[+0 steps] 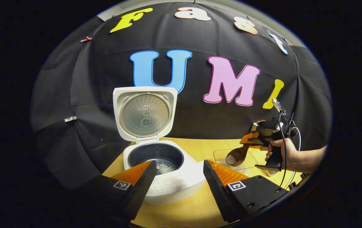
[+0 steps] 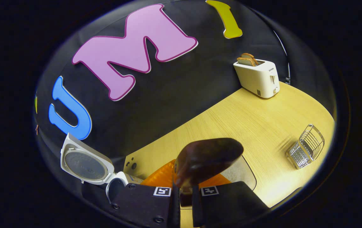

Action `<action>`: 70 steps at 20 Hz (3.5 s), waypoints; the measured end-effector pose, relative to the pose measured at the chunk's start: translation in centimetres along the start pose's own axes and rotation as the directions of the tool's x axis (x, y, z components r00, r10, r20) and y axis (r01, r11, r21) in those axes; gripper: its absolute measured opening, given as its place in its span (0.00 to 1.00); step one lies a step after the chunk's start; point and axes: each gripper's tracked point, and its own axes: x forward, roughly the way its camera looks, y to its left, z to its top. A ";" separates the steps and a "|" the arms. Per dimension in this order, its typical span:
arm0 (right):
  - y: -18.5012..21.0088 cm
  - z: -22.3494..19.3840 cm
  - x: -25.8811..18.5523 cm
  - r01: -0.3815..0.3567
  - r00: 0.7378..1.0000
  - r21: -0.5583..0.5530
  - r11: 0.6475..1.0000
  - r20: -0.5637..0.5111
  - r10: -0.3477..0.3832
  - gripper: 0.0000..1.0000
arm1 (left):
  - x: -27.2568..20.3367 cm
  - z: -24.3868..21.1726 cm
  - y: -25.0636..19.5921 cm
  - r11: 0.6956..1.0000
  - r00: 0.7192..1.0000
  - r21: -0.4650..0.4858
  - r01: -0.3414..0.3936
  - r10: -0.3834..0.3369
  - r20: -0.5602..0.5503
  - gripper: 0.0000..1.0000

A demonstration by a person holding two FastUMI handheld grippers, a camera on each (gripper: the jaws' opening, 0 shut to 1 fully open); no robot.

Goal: Close the left gripper, press the button to open the rice cooker; take a wooden spoon from the chopstick holder with the right hand, scoop a spoonful of rice and pour it into the rice cooker, then put the wooden spoon back into the chopstick holder.

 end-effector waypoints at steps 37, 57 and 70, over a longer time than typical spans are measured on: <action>28.2 -13.5 1.4 -0.406 0.909 -0.320 0.856 -0.233 0.345 0.19 | -2.9 -0.6 10.6 0.981 0.985 -0.092 -0.173 0.174 0.000 0.95; 30.4 -19.4 -0.9 -0.432 0.847 -0.856 0.285 -0.277 0.454 0.19 | -3.2 -0.9 15.7 0.942 0.954 -0.161 -0.293 0.300 0.017 0.91; 29.4 -14.0 -3.8 -0.526 0.846 -0.585 0.617 -0.289 0.448 0.19 | -3.9 0.0 14.3 0.945 0.953 -0.152 -0.290 0.300 0.050 0.95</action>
